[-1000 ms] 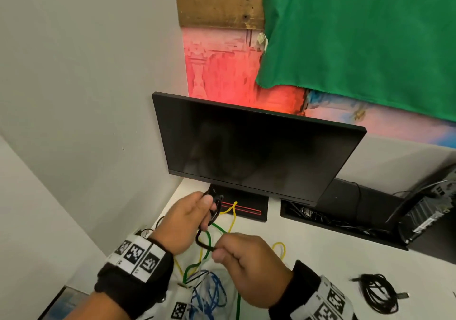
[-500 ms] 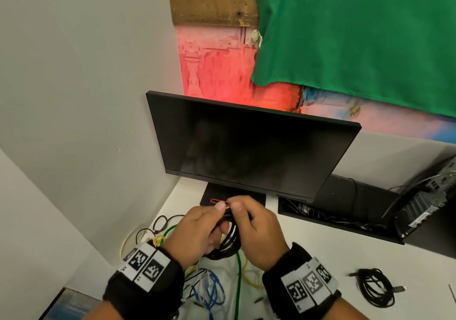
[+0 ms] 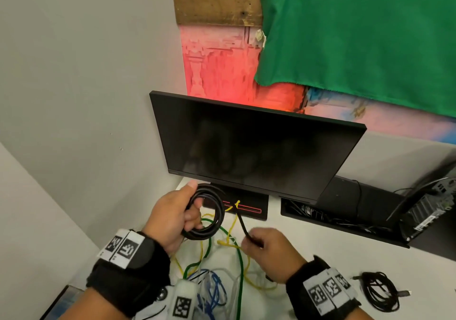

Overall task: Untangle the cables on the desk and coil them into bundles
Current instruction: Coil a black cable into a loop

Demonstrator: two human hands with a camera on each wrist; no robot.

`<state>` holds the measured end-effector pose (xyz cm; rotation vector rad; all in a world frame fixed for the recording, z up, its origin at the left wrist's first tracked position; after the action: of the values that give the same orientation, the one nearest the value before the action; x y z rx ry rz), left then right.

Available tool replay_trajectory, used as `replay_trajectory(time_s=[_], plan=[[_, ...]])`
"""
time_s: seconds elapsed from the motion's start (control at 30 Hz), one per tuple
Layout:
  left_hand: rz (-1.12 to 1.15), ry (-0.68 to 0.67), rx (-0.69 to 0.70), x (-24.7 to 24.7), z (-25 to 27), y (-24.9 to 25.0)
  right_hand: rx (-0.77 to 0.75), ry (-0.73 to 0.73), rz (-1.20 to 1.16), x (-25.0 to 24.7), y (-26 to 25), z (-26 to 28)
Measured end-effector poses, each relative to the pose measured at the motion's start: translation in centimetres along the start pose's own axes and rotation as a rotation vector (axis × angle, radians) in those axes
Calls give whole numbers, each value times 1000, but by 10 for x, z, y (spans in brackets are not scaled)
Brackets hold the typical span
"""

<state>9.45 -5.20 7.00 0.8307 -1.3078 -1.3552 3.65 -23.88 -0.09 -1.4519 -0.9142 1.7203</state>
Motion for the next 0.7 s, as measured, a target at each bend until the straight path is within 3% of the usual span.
replay_trajectory(time_s=[0.1,0.17,0.2,0.33,0.4,0.53,0.7], plan=[[7,-60,-24,1,2,-4,195,-96,503,9,39,10],[21,-114,-55,10,6,-12,268,-68,553,4,46,11],[41,-136,-76,14,7,-16,281,-56,439,2,46,9],[109,-211,-146,29,12,-29,267,81,-448,-8,35,-2],[119,-234,-160,36,15,-34,244,169,-684,-17,26,-7],[119,-281,-184,51,21,-40,243,121,-937,-7,6,-13],[109,-260,-182,54,20,-41,177,9,-942,8,-19,-9]])
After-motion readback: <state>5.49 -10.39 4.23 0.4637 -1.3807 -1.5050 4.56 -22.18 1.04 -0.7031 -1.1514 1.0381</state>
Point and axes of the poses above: each hand's wrist, its own z-axis away from the middle knuckle, its own x-axis out of the palm, y = z × x, the point moved 9 cm from there along -z, towards the middle knuckle, and after that the axes turned 4 degrees about -z, right-handed, at the moved point
